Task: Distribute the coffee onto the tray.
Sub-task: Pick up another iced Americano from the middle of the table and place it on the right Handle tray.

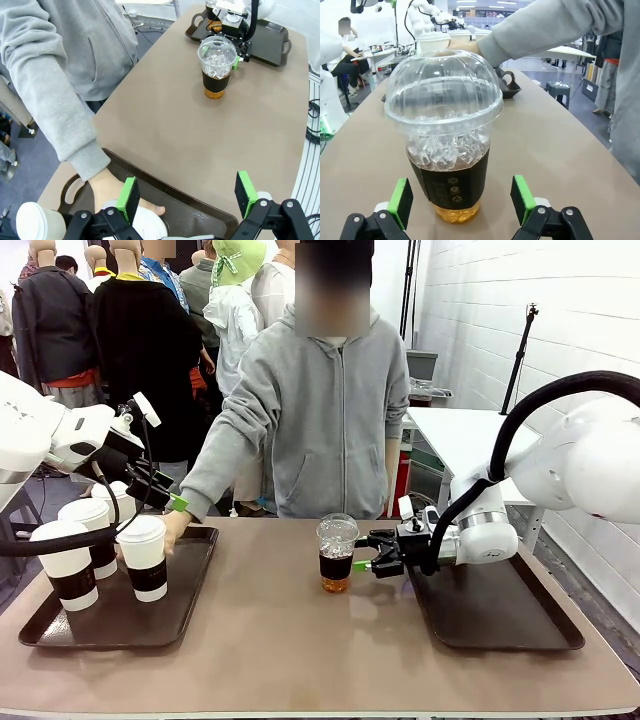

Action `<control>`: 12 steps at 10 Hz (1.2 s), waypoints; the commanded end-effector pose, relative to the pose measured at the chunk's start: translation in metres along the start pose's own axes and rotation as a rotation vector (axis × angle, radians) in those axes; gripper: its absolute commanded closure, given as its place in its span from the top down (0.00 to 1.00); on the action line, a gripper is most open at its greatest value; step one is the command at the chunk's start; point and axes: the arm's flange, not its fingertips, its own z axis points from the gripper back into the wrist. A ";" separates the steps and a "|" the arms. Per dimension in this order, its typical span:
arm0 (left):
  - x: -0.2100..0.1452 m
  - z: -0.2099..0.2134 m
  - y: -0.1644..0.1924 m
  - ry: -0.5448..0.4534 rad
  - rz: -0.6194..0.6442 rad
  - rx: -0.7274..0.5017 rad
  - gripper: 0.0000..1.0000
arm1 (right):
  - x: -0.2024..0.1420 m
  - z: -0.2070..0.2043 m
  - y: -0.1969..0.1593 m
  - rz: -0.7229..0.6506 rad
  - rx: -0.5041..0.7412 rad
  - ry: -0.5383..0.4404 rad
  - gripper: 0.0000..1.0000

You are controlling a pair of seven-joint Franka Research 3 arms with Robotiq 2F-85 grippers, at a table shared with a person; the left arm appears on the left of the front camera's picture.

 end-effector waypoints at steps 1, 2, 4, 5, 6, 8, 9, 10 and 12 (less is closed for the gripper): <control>-0.003 -0.002 0.004 -0.026 -0.017 -0.011 1.00 | 0.002 -0.009 -0.011 -0.022 0.029 -0.001 1.00; -0.003 -0.002 0.004 -0.026 -0.017 -0.011 1.00 | 0.002 -0.013 -0.012 -0.028 0.038 -0.005 1.00; -0.003 -0.002 0.004 -0.026 -0.017 -0.011 1.00 | 0.000 -0.020 -0.013 -0.038 0.060 -0.006 1.00; -0.003 -0.002 0.004 -0.026 -0.017 -0.011 1.00 | 0.001 -0.024 -0.012 -0.042 0.072 0.002 1.00; -0.003 -0.002 0.004 -0.026 -0.017 -0.011 1.00 | 0.000 -0.028 -0.011 -0.047 0.084 0.006 1.00; -0.003 -0.002 0.004 -0.026 -0.017 -0.011 1.00 | 0.000 -0.037 -0.011 -0.055 0.112 0.015 1.00; -0.003 -0.002 0.004 -0.026 -0.017 -0.011 1.00 | -0.001 -0.044 -0.010 -0.058 0.129 0.021 1.00; -0.003 -0.002 0.004 -0.026 -0.017 -0.011 1.00 | -0.001 -0.046 -0.010 -0.058 0.132 0.021 1.00; -0.003 -0.002 0.004 -0.026 -0.017 -0.011 1.00 | -0.001 -0.052 -0.011 -0.058 0.130 0.030 1.00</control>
